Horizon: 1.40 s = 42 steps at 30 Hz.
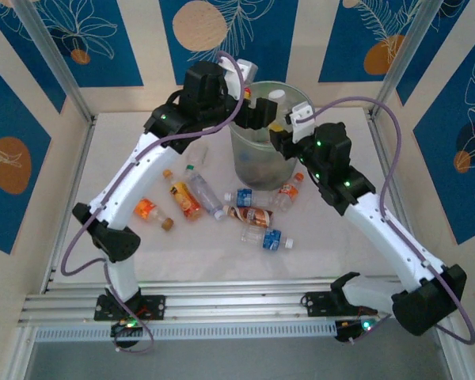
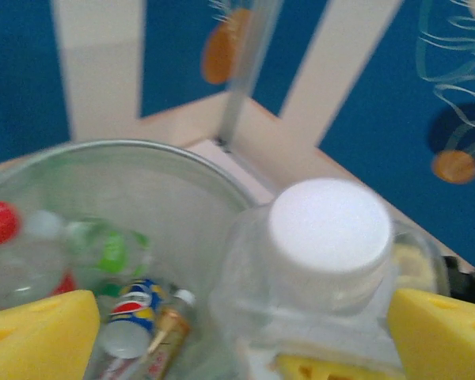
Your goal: Put the plastic bottles in the bin
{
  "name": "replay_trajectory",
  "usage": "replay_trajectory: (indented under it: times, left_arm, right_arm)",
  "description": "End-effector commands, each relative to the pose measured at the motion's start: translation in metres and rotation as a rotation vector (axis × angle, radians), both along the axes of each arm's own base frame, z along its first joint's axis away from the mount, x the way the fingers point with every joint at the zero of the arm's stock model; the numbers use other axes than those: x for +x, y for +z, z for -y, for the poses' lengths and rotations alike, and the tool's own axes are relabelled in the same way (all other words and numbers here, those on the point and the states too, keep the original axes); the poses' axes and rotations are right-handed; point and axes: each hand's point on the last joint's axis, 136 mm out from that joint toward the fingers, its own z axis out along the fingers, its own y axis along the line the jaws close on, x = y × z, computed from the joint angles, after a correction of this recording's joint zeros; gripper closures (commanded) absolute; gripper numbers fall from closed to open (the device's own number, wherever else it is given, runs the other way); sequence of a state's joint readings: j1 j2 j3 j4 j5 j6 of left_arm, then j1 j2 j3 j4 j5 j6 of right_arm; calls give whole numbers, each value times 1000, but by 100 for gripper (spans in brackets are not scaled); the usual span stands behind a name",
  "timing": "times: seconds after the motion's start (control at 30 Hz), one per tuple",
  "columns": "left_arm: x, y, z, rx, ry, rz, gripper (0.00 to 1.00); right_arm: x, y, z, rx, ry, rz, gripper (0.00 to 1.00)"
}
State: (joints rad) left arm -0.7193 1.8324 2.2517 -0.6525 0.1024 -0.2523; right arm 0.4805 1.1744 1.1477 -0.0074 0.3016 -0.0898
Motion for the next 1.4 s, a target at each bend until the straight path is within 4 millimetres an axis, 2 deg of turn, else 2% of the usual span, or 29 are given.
replay_trajectory:
  times: [0.0, 0.13, 0.23, 0.3, 0.43, 0.63, 0.83, 1.37]
  left_arm:
    - [11, 33, -52, -8, 244, 89, 3]
    - [14, 37, -77, 10, 325, 111, 2]
    - [14, 35, -90, 22, 365, 119, 2]
    - [16, 31, -96, 23, 380, 115, 1]
    - [18, 21, -105, 37, 405, 102, 1]
    - [24, 12, -110, 37, 422, 85, 1]
    - [29, 4, -113, 43, 431, 71, 0]
    - [31, -3, -121, 33, 448, 55, 1]
  right_arm:
    - [22, 50, 10, 32, -109, 172, 62]
    - [52, 60, 9, 46, -158, 195, 62]
    - [73, 59, 8, 27, -194, 189, 62]
    - [90, 53, 12, 7, -238, 165, 62]
    - [121, 28, 27, -10, -325, 59, 61]
    - [142, -6, 38, -39, -405, -44, 61]
    - [153, -40, 42, -80, -463, -147, 61]
    - [145, -91, 49, -220, -481, -392, 57]
